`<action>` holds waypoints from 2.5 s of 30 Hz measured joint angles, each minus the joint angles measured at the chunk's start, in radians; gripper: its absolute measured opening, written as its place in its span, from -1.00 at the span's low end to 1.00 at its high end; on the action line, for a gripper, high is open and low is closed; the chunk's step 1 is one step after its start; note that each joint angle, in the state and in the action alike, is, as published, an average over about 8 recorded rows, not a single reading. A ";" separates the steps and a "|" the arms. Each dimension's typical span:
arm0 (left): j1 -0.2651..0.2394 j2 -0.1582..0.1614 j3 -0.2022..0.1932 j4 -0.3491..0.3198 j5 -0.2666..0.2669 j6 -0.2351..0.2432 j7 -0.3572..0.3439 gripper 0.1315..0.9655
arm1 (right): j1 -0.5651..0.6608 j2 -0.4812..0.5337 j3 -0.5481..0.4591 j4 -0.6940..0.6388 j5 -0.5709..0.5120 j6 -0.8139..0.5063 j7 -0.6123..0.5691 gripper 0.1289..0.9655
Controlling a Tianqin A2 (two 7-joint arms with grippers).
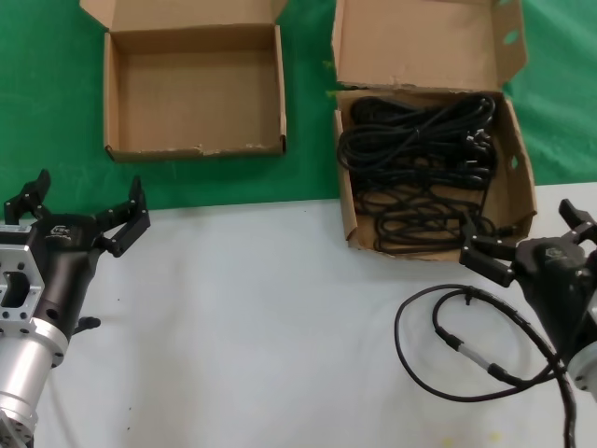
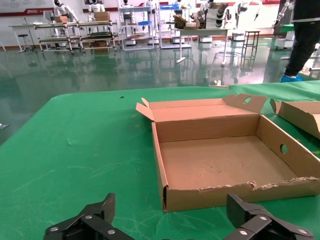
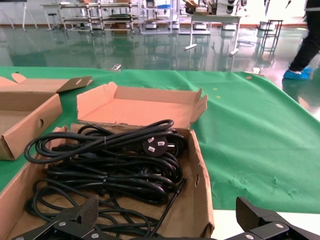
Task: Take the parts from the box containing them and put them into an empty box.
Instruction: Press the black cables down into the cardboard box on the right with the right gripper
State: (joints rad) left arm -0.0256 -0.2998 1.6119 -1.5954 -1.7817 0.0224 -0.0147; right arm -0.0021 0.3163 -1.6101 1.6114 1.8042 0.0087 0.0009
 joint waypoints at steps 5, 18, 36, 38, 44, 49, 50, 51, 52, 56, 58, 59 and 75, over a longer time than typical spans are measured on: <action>0.000 0.000 0.000 0.000 0.000 0.000 0.000 0.55 | -0.002 0.063 -0.042 0.030 0.015 0.029 -0.015 1.00; 0.000 0.000 0.000 0.000 0.000 0.000 0.000 -0.03 | 0.183 0.461 -0.363 0.081 0.102 0.102 -0.268 1.00; 0.000 0.000 0.000 0.000 0.000 0.000 0.000 -0.79 | 0.599 0.455 -0.525 -0.095 -0.351 -0.263 -0.435 1.00; 0.000 0.000 0.000 0.000 0.000 0.000 0.000 -0.84 | 0.621 0.428 -0.522 -0.116 -0.373 -0.289 -0.460 1.00; 0.000 0.000 0.000 0.000 0.000 0.000 0.000 -0.93 | 0.661 0.358 -0.513 -0.163 -0.414 -0.340 -0.520 0.94; 0.000 0.000 0.000 0.000 0.000 0.000 0.000 -0.95 | 0.683 0.316 -0.508 -0.188 -0.452 -0.372 -0.544 0.88; 0.000 0.000 0.000 0.000 0.000 0.000 0.000 -0.95 | 0.686 0.310 -0.507 -0.191 -0.461 -0.379 -0.546 0.88; 0.000 0.000 0.000 0.000 0.000 0.000 0.000 -0.95 | 0.689 0.304 -0.506 -0.193 -0.470 -0.385 -0.548 0.88; 0.000 0.000 0.000 0.000 0.000 0.000 0.000 -0.96 | 0.692 0.299 -0.505 -0.195 -0.478 -0.391 -0.549 0.88; 0.000 0.000 0.000 0.000 0.000 0.000 0.000 -0.97 | 0.700 0.282 -0.500 -0.200 -0.513 -0.414 -0.550 0.74; 0.000 0.000 0.000 0.000 0.000 0.000 0.000 -0.97 | 0.702 0.274 -0.498 -0.202 -0.528 -0.423 -0.551 0.67; 0.000 0.000 0.000 0.000 0.000 0.000 0.000 -0.97 | 0.702 0.270 -0.496 -0.204 -0.535 -0.427 -0.551 0.64; 0.000 0.000 0.000 0.000 0.000 0.000 0.000 -0.97 | 0.688 0.227 -0.484 -0.224 -0.616 -0.465 -0.553 -0.15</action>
State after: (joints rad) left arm -0.0256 -0.2998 1.6119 -1.5953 -1.7815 0.0224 -0.0149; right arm 0.6856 0.5430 -2.0942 1.3877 1.1883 -0.4568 -0.5522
